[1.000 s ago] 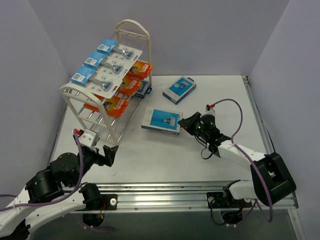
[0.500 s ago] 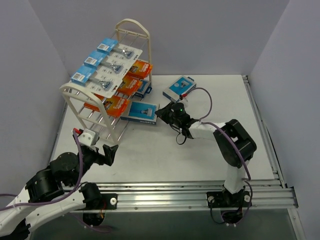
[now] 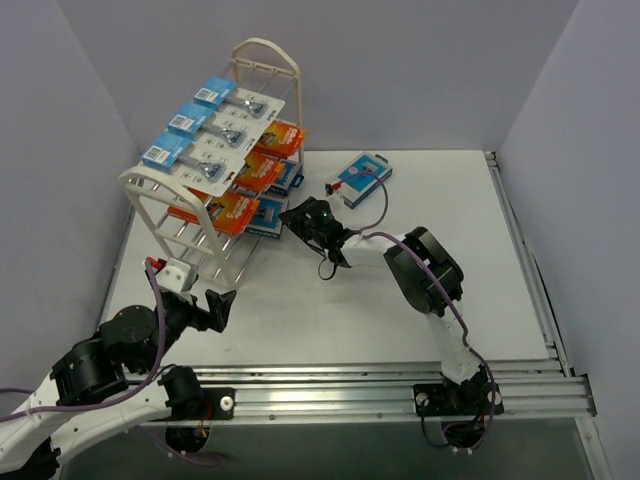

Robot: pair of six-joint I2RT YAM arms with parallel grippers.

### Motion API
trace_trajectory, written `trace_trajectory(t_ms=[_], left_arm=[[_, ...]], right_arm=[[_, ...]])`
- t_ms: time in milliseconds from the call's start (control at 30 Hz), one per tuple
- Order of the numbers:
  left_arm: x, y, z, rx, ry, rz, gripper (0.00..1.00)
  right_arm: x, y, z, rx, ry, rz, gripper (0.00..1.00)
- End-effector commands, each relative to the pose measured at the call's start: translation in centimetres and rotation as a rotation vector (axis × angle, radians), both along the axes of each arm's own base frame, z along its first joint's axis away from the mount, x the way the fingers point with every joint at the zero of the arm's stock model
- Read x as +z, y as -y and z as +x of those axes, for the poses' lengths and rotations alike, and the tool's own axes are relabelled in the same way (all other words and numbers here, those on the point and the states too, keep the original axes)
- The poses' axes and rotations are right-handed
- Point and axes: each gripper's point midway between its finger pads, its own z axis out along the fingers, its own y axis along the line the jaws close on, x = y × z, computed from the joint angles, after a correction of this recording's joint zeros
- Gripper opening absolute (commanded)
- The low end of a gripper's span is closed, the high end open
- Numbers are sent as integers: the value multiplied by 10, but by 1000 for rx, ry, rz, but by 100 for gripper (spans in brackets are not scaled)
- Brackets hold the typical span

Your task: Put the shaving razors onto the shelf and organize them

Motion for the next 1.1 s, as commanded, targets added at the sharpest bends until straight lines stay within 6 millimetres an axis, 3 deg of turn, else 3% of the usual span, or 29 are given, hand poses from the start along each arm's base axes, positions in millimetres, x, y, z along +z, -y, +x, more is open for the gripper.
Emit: trace_trajectory(t_ms=[0, 367, 1067], left_arm=[[15, -2, -1, 4, 24, -62, 94], [16, 1, -3, -15, 25, -68, 94], [18, 3, -7, -40, 34, -84, 94]], right_arm=[[41, -12, 22, -81, 88, 97, 0], [29, -32, 40, -136, 66, 135, 0], [21, -36, 61, -201, 47, 65, 0]])
